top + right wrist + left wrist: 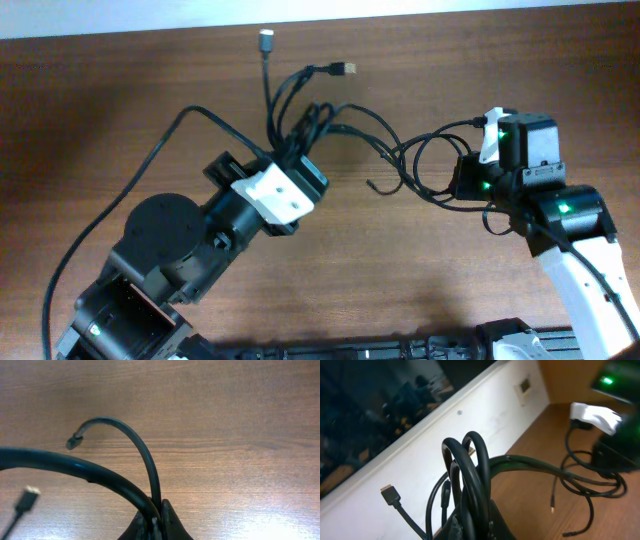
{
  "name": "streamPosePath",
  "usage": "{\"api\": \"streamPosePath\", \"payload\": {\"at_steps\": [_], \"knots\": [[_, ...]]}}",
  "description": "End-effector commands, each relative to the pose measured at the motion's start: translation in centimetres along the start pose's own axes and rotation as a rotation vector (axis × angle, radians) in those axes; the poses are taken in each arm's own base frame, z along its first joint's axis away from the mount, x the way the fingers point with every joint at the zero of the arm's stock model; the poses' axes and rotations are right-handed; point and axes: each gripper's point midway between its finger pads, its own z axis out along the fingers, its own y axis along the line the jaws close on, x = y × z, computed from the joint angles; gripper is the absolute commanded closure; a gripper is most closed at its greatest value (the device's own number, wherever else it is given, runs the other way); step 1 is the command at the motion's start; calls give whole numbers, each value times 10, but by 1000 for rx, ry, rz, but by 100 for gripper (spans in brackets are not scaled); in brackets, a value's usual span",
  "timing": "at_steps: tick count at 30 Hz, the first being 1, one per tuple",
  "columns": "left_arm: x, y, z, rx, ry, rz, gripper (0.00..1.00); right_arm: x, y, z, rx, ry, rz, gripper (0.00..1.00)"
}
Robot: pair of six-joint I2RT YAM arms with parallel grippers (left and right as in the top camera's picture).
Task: Untangle cables
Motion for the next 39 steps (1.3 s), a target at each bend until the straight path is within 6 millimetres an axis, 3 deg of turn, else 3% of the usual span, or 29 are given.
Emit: {"api": "streamPosePath", "payload": {"at_steps": [1, 11, 15, 19, 23, 28, 32, 36, 39], "knots": [[-11, 44, -20, -217, -20, -151, 100, 5, -15, 10, 85, 35, 18, 96], [-1, 85, -37, -467, 7, -298, 100, 8, -16, 18, 92, 64, 17, 96], [11, 111, -54, -662, 2, -486, 100, 8, -16, 18, 92, 64, 18, 96], [20, 124, -67, -778, -2, -577, 100, 8, -16, 18, 92, 64, 17, 80], [21, 125, -68, -787, 0, -578, 100, 8, -16, 18, 92, 64, 17, 50], [21, 125, -68, -787, 1, -578, 100, 7, -16, 18, 90, 61, 17, 27], [21, 125, -68, -786, 2, -577, 100, 7, -14, 18, 81, 61, 18, 22], [21, 124, -67, -784, 1, -577, 100, 1, 1, 17, -8, 41, 13, 22], [14, 111, -51, -666, -3, -535, 100, -9, 16, 10, -88, -11, 3, 22]]}}
